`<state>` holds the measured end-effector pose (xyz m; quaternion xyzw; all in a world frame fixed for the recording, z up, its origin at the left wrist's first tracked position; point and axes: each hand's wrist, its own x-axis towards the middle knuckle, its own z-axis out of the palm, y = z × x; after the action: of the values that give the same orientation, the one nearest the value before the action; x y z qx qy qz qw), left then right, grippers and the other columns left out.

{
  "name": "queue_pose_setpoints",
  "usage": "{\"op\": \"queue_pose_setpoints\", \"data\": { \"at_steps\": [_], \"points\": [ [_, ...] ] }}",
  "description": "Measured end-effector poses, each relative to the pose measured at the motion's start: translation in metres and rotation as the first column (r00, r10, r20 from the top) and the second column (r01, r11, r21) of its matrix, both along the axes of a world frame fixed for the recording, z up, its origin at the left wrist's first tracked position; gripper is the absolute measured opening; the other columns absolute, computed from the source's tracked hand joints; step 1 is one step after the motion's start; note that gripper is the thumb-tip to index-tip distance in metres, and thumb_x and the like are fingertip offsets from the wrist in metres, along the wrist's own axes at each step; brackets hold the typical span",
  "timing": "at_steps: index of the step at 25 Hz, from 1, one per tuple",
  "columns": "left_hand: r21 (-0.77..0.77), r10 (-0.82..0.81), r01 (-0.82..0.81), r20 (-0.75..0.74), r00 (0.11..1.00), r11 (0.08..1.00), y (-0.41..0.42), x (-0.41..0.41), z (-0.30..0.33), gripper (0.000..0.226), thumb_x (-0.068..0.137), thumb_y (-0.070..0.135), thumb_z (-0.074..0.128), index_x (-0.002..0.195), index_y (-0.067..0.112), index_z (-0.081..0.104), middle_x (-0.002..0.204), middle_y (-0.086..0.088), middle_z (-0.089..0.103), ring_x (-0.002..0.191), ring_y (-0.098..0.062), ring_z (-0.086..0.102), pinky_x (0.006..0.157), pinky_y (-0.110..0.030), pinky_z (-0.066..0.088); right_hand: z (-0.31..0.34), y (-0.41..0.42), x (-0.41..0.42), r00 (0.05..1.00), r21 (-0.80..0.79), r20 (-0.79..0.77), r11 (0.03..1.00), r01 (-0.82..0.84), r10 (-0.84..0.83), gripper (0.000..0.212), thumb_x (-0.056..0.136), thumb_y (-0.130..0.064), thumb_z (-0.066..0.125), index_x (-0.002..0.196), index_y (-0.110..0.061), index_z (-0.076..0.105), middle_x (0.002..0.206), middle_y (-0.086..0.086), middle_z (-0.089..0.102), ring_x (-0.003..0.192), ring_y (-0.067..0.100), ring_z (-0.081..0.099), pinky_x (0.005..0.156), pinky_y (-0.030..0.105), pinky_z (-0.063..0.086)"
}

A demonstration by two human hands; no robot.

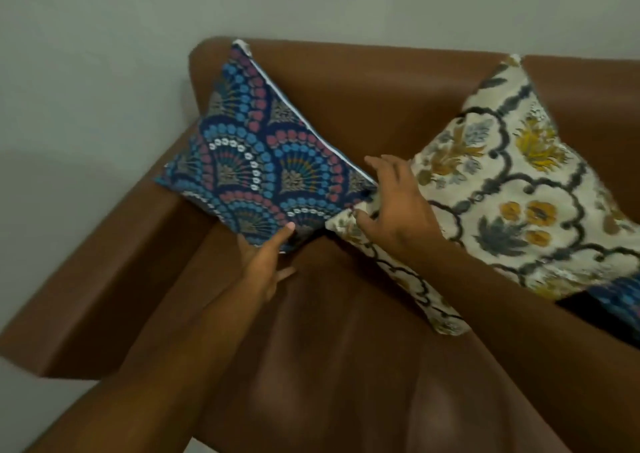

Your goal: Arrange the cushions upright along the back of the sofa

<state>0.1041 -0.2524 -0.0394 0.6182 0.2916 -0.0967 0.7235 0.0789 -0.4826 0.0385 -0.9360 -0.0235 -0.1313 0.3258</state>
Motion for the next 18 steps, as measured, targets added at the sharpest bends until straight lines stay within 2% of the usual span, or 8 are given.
{"op": "queue_pose_setpoints", "data": {
  "at_steps": [4, 6, 8, 11, 12, 14, 16, 18],
  "points": [
    [0.130, -0.040, 0.021, 0.144, 0.989, 0.991, 0.069, 0.043, 0.028, 0.102, 0.057, 0.041, 0.094, 0.142, 0.048, 0.037, 0.138, 0.008, 0.060, 0.117, -0.025, 0.064, 0.080, -0.058, 0.061, -0.011, 0.031, 0.081, 0.973, 0.062, -0.221, 0.996, -0.057, 0.069, 0.099, 0.076, -0.039, 0.076, 0.157, -0.025, 0.022, 0.157, 0.017, 0.024, 0.142, 0.038, 0.031, 0.112, 0.049, 0.036],
    [0.136, -0.123, 0.102, 0.156, 0.980, 0.985, 0.078, 0.062, 0.036, 0.102, 0.059, 0.040, 0.094, 0.143, 0.046, 0.038, 0.137, 0.011, 0.060, 0.120, -0.022, 0.062, 0.070, -0.049, 0.063, -0.021, 0.034, 0.102, 0.937, 0.037, -0.336, 0.996, -0.085, 0.093, 0.105, 0.076, -0.041, 0.078, 0.158, -0.032, 0.014, 0.155, 0.017, 0.026, 0.143, 0.040, 0.027, 0.115, 0.052, 0.032],
    [0.129, -0.161, 0.143, 0.137, 0.977, 0.981, 0.073, 0.079, 0.041, 0.110, 0.062, 0.039, 0.093, 0.151, 0.043, 0.029, 0.146, 0.008, 0.052, 0.129, -0.024, 0.053, 0.072, -0.052, 0.062, -0.034, 0.033, 0.109, 0.911, 0.011, -0.397, 0.993, -0.118, 0.113, 0.103, 0.079, -0.039, 0.076, 0.158, -0.037, 0.009, 0.151, 0.017, 0.031, 0.140, 0.041, 0.028, 0.114, 0.053, 0.030],
    [0.149, -0.141, 0.123, 0.115, 0.983, 0.981, 0.064, 0.093, 0.037, 0.115, 0.071, 0.033, 0.090, 0.158, 0.039, 0.015, 0.157, 0.003, 0.041, 0.136, -0.030, 0.046, 0.091, -0.065, 0.054, -0.039, 0.031, 0.104, 0.929, -0.012, -0.355, 0.993, -0.117, 0.105, 0.095, 0.085, -0.032, 0.070, 0.158, -0.036, 0.009, 0.146, 0.019, 0.034, 0.137, 0.042, 0.031, 0.112, 0.053, 0.032],
    [0.182, -0.140, 0.121, 0.092, 0.986, 0.976, 0.061, 0.092, 0.033, 0.112, 0.077, 0.028, 0.087, 0.159, 0.038, 0.012, 0.158, 0.003, 0.040, 0.134, -0.030, 0.049, 0.090, -0.062, 0.055, -0.038, 0.030, 0.097, 0.936, -0.072, -0.337, 0.989, -0.128, 0.097, 0.092, 0.087, -0.030, 0.067, 0.158, -0.032, 0.009, 0.147, 0.020, 0.032, 0.136, 0.042, 0.031, 0.111, 0.053, 0.034],
    [0.236, -0.125, 0.110, 0.047, 0.991, 0.965, 0.057, 0.082, 0.026, 0.101, 0.087, 0.016, 0.077, 0.160, 0.037, 0.009, 0.150, 0.002, 0.046, 0.116, -0.027, 0.060, 0.075, -0.049, 0.060, -0.039, 0.028, 0.072, 0.964, -0.312, -0.248, 0.935, -0.169, 0.092, 0.086, 0.088, -0.027, 0.061, 0.158, -0.023, 0.012, 0.153, 0.021, 0.027, 0.141, 0.042, 0.025, 0.112, 0.056, 0.033],
    [0.277, -0.118, 0.109, 0.017, 0.993, 0.955, 0.051, 0.065, 0.021, 0.086, 0.091, 0.009, 0.070, 0.157, 0.034, 0.021, 0.143, 0.002, 0.052, 0.099, -0.021, 0.063, 0.064, -0.043, 0.060, -0.045, 0.018, 0.035, 0.980, -0.513, -0.160, 0.839, -0.184, 0.117, 0.081, 0.087, -0.030, 0.058, 0.157, -0.015, 0.019, 0.159, 0.023, 0.023, 0.148, 0.041, 0.019, 0.120, 0.056, 0.018],
    [0.268, -0.163, 0.161, -0.018, 0.987, 0.950, 0.042, 0.044, 0.015, 0.084, 0.089, 0.010, 0.071, 0.156, 0.031, 0.026, 0.148, -0.002, 0.051, 0.116, -0.026, 0.060, 0.078, -0.050, 0.061, -0.053, 0.003, -0.003, 0.990, -0.593, -0.099, 0.793, -0.139, 0.099, 0.075, 0.090, -0.030, 0.052, 0.157, -0.011, 0.024, 0.162, 0.025, 0.020, 0.151, 0.041, 0.013, 0.123, 0.051, 0.004]
  ]
}}
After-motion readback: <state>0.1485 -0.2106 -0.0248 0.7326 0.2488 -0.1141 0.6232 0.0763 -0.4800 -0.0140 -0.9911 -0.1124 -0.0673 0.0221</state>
